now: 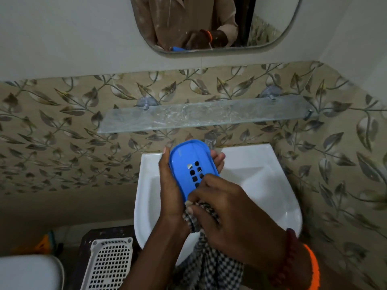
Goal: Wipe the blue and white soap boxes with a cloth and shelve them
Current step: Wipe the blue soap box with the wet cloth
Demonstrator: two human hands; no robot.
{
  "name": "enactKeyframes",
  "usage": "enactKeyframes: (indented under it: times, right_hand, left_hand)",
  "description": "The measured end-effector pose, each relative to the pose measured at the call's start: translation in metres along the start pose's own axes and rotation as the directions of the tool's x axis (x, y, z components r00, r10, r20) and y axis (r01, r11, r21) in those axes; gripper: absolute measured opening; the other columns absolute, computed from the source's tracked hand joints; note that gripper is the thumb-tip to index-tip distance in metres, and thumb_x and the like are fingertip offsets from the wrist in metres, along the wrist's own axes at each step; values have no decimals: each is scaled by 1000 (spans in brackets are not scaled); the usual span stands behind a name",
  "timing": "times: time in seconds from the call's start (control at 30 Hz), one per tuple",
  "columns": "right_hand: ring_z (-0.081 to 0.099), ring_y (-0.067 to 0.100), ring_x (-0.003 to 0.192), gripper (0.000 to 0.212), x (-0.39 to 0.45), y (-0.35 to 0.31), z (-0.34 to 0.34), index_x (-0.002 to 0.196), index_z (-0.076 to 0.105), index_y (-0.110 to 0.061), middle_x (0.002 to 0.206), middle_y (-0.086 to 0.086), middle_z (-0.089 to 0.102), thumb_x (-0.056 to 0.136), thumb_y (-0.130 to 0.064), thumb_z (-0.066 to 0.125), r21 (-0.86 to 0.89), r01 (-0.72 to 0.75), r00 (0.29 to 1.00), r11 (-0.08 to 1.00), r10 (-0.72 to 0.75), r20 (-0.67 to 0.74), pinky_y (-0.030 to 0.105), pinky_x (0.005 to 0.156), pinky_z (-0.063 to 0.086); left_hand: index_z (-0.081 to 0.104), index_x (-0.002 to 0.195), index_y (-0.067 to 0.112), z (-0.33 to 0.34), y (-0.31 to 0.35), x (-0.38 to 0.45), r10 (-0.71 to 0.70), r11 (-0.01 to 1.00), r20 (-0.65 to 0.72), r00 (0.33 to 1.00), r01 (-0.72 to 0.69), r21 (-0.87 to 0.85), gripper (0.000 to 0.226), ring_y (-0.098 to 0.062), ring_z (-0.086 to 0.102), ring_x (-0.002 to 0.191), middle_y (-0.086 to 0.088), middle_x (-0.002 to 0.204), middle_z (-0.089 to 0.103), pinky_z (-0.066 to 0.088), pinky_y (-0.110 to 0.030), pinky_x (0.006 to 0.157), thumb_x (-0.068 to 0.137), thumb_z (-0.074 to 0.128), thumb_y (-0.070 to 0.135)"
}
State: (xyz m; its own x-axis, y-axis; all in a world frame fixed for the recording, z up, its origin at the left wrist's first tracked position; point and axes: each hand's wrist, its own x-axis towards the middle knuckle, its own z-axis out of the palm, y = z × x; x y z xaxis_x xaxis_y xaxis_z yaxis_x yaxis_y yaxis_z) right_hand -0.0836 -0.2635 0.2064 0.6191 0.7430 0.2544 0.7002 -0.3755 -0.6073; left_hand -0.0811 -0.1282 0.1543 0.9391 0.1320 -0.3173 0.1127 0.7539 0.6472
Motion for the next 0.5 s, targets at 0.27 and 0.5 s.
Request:
enactKeyframes:
  times: [0.27, 0.5]
  right_hand:
    - [68, 21, 101, 13, 11, 9, 14, 103, 69, -10, 110, 5, 61, 97, -18, 61, -41, -8, 982, 999, 0, -188, 34, 87, 58]
    - [67, 19, 113, 13, 12, 9, 27, 102, 70, -9, 114, 9, 66, 95, -18, 64, -46, -161, 914, 986, 131, -385, 29, 94, 58]
  left_hand:
    - [74, 123, 1, -16, 0, 0, -13, 1000, 58, 998, 12, 8, 87, -26, 71, 118, -18, 129, 72, 59, -35, 98, 83, 55, 76]
    - [80, 114, 11, -23, -2, -2, 26, 999, 104, 994, -29, 23, 73, -23, 78, 97, -12, 109, 80, 64, -34, 81, 83, 58, 73]
